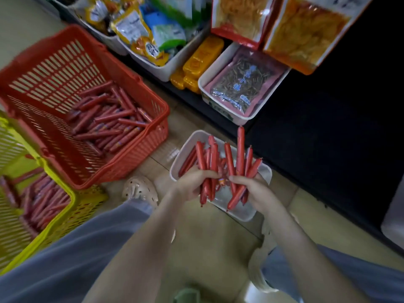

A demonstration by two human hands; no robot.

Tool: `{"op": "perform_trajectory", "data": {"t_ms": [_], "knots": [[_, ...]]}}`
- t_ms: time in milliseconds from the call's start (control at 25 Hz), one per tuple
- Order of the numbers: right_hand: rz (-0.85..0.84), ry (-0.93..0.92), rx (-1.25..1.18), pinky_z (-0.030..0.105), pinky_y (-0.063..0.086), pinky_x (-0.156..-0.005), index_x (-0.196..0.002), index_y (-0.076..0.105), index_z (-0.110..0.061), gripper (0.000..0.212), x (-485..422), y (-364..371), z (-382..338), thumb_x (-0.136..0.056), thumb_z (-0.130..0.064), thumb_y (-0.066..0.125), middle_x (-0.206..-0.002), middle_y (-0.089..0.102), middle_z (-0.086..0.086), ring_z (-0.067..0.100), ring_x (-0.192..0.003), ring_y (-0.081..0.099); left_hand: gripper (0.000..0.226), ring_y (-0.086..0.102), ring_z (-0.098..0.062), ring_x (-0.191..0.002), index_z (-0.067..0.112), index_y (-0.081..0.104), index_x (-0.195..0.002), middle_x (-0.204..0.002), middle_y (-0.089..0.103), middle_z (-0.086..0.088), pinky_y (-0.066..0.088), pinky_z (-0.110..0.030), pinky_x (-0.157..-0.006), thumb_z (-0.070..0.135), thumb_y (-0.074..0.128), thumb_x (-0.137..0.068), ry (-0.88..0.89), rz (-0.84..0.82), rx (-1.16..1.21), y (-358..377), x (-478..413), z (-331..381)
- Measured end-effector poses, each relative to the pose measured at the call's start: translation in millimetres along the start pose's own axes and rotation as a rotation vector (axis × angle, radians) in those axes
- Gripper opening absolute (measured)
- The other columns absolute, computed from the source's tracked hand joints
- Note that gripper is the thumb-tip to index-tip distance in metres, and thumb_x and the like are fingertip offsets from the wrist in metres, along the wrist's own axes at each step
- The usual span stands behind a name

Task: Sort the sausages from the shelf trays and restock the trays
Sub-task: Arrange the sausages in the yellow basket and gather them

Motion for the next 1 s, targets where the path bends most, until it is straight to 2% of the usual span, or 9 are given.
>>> {"op": "perform_trajectory", "data": {"t_ms": [120,240,360,440,560,720,840,920,1000], "knots": [[-0.049,0.01,0.031,0.035,0.053,-0.073,-0.109,0.065,-0.007,0.031,-21,5,9,-0.08,0.003,0.066,-0.093,0.071,0.012,0.026,-0.084,0.067,0.028,0.067,-0.03,-0.091,0.0,0.063,-0.108,-0.102,0.069,-0.018,0.056,-0.039,-0.085,-0.008,0.062,-0.082,-0.029,-0.001,-0.056,-6,-21,-5],[-0.061,0.062,0.01,0.047,0.048,-0.083,-0.114,0.062,-0.007,0.037,-39,3,23,-0.079,0.001,0.069,-0.1,0.069,0.019,0.033,-0.089,0.064,0.027,0.067,-0.03,-0.092,0.002,0.064,-0.106,-0.102,0.069,-0.017,0.055,-0.042,-0.088,-0.01,0.061,-0.082,-0.026,0.007,-0.04,-11,-37,-8],[-0.012,0.091,-0.044,0.038,0.052,-0.072,-0.113,0.062,-0.006,0.035,-57,3,43,-0.08,0.003,0.068,-0.087,0.07,0.009,0.026,-0.08,0.065,0.027,0.065,-0.03,-0.091,-0.001,0.064,-0.104,-0.098,0.067,-0.016,0.054,-0.042,-0.088,-0.013,0.059,-0.08,-0.02,0.064,-0.019,-20,-49,-16],[0.024,0.121,-0.056,0.029,0.053,-0.062,-0.11,0.062,-0.009,0.032,-69,5,57,-0.081,0.003,0.067,-0.083,0.068,0.004,0.019,-0.074,0.065,0.027,0.066,-0.026,-0.083,0.0,0.066,-0.1,-0.094,0.068,-0.014,0.059,-0.035,-0.073,-0.014,0.062,-0.078,-0.037,0.16,-0.012,-31,-56,-22],[0.078,0.18,-0.061,0.03,0.053,-0.056,-0.107,0.059,-0.008,0.027,-90,8,82,-0.083,0.003,0.064,-0.084,0.065,0.01,0.021,-0.067,0.062,0.019,0.066,-0.012,-0.061,0.003,0.066,-0.088,-0.071,0.07,-0.002,0.051,-0.019,-0.052,-0.013,0.062,-0.078,-0.066,0.234,-0.009,-47,-62,-30],[0.266,0.165,-0.045,0.046,0.052,-0.079,-0.119,0.052,-0.009,0.036,-118,6,110,-0.086,0.003,0.06,-0.095,0.065,0.008,0.024,-0.08,0.062,0.019,0.061,-0.012,-0.055,0.008,0.062,-0.082,-0.062,0.064,0.0,0.05,-0.017,-0.049,-0.011,0.063,-0.079,-0.087,0.291,0.046,-58,-70,-37],[0.423,0.079,0.008,0.033,0.047,-0.093,-0.137,0.037,-0.012,0.058,-123,5,111,-0.087,0.008,0.057,-0.106,0.059,-0.001,0.017,-0.102,0.058,0.02,0.062,-0.012,-0.056,0.009,0.063,-0.085,-0.066,0.065,-0.001,0.051,-0.02,-0.05,-0.01,0.064,-0.079,-0.086,0.304,0.09,-60,-78,-40],[0.554,-0.011,0.082,0.022,0.043,-0.091,-0.142,0.031,-0.01,0.061,-117,5,110,-0.087,0.007,0.054,-0.114,0.054,0.004,0.022,-0.113,0.055,0.021,0.064,-0.013,-0.06,0.011,0.063,-0.089,-0.067,0.067,0.001,0.05,-0.023,-0.055,-0.008,0.066,-0.078,-0.099,0.309,0.089,-59,-82,-41],[0.586,-0.121,0.303,0.025,0.04,-0.095,-0.146,0.026,-0.013,0.067,-112,5,111,-0.088,-0.003,0.058,-0.132,0.049,0.009,0.024,-0.124,0.049,0.023,0.065,-0.015,-0.065,0.011,0.064,-0.091,-0.069,0.068,0.0,0.051,-0.026,-0.061,-0.007,0.068,-0.077,-0.103,0.312,0.083,-60,-87,-42]]}}
Point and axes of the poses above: each hand's wrist, its own x-axis away from the middle knuckle, its own y-axis out of the palm, z = x × y, the point moved 1 cm from there along -x, towards the middle knuckle
